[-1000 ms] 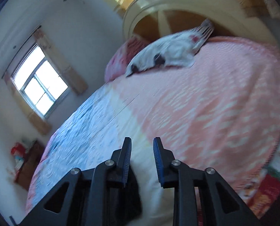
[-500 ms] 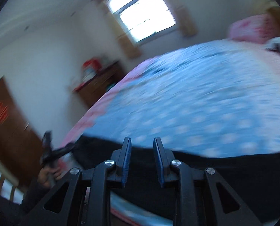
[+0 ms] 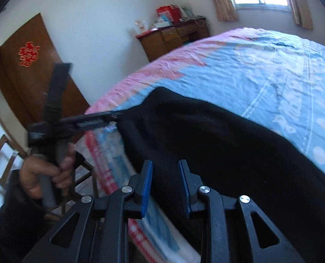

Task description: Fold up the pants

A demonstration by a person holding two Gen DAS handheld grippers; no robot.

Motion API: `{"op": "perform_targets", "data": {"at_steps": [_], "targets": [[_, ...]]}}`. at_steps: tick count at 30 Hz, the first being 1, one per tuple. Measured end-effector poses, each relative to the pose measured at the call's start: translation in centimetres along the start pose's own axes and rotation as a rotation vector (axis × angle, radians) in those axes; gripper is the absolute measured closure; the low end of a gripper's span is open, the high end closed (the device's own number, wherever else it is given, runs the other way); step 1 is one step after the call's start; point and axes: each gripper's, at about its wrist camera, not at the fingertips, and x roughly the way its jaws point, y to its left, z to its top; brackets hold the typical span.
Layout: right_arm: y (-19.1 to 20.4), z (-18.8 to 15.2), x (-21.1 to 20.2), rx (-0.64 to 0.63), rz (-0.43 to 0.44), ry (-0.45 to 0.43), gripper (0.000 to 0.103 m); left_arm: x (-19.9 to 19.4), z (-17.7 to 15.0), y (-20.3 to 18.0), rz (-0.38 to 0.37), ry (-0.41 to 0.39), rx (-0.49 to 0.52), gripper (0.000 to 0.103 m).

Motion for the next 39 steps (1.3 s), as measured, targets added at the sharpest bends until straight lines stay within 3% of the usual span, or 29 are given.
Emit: {"op": "perform_targets", "data": {"at_steps": [2,5,7,9,11,13,15,18,22,26,29,32,35,39], "targets": [[0.3,-1.2,1.9,0.027,0.053,0.096,0.077,-1.4,0.6,-0.4,0.02,-0.065,0.027,0.054],[-0.7,-1.9,1.3,0.127,0.187,0.109,0.077,-2.8,1.2,-2.7,-0.02,-0.122,0.087,0.045],[-2.8,-1.6,-0.9,0.237,0.284,0.067,0.077,-2.7,1.3,-4.8,-0.059,-0.141,0.118,0.036],[-6.3,-0.8,-4.0,0.354,0.351,-0.022,0.068,-1.3,0.8,-7.1,-0.093,-0.118,0.14,0.035],[-10.2,0.0,-7.2,0.438,0.346,-0.103,0.03,0.4,0.2,-8.6,-0.124,-0.052,0.15,0.035],[-13.8,0.7,-9.6,0.497,0.287,-0.175,0.027,2.0,-0.9,-9.6,-0.136,-0.001,0.161,0.035],[-17.4,1.1,-10.8,0.567,0.303,-0.184,0.027,1.8,-2.1,-10.5,-0.077,-0.037,0.217,0.036],[-20.1,1.4,-9.9,0.616,0.317,-0.113,0.027,1.3,-3.3,-11.3,-0.016,-0.054,0.281,0.036],[-21.1,0.6,-7.1,0.664,0.379,0.004,0.027,0.3,-4.3,-11.0,-0.003,-0.061,0.299,0.036],[-20.9,-0.1,-5.8,0.632,0.369,0.066,0.027,0.3,-4.7,-10.2,-0.011,-0.07,0.288,0.035],[-18.6,-0.7,-6.0,0.529,0.332,0.104,0.027,0.5,-4.3,-10.2,-0.008,-0.062,0.253,0.035],[-15.9,-2.0,-5.7,0.483,0.348,0.15,0.027,0.6,-4.0,-10.2,-0.021,-0.05,0.217,0.031],[-13.7,-2.8,-5.0,0.415,0.299,0.212,0.027,0.7,-4.1,-10.5,-0.011,-0.048,0.232,0.03],[-14.0,-0.2,-7.1,0.332,0.272,0.131,0.027,0.6,-4.0,-10.1,-0.032,-0.043,0.202,0.03]]}}
